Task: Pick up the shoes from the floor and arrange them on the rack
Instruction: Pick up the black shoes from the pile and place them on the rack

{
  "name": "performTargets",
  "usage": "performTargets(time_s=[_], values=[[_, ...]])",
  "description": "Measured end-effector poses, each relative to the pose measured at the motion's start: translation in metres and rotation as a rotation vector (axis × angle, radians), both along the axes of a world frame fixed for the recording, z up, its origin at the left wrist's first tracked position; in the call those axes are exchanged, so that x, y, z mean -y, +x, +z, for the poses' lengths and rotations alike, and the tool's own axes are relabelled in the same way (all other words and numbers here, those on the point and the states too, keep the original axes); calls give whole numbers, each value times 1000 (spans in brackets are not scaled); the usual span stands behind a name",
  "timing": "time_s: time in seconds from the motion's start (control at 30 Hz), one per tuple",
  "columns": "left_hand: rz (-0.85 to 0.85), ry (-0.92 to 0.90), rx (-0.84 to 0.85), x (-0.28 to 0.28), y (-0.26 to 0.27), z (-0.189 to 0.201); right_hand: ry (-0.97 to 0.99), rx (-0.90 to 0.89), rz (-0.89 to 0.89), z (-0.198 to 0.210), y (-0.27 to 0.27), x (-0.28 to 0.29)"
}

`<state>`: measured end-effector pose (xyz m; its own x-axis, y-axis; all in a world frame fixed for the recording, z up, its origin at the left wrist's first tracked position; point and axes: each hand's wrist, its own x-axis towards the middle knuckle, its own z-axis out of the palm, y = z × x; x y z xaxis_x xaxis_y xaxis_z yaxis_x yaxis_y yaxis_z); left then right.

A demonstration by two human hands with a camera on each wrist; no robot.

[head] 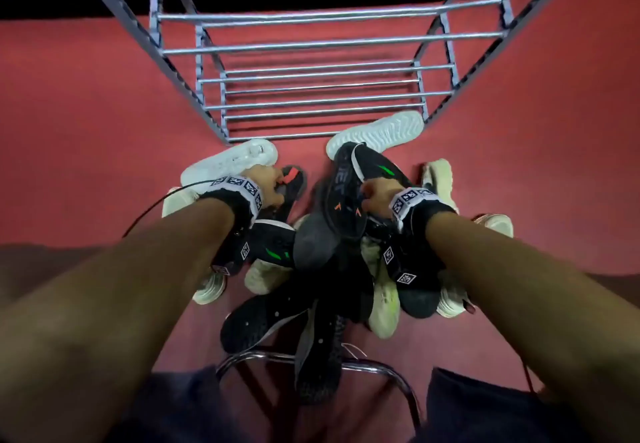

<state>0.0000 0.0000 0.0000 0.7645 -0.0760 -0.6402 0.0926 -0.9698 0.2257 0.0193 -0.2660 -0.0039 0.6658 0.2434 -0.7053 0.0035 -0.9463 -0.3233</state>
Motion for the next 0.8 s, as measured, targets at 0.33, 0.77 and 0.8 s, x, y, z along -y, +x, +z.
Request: performTargets(time_s=[0.33, 0.77, 0.8], values=[[110, -97, -116, -11, -37, -33, 143, -231, -478, -63, -27, -12], [703, -555, -314, 38, -30, -54, 429, -408, -1066, -57, -44, -43], [784, -604, -394, 38, -30, -55, 485, -438, -1086, -53, -45, -46]])
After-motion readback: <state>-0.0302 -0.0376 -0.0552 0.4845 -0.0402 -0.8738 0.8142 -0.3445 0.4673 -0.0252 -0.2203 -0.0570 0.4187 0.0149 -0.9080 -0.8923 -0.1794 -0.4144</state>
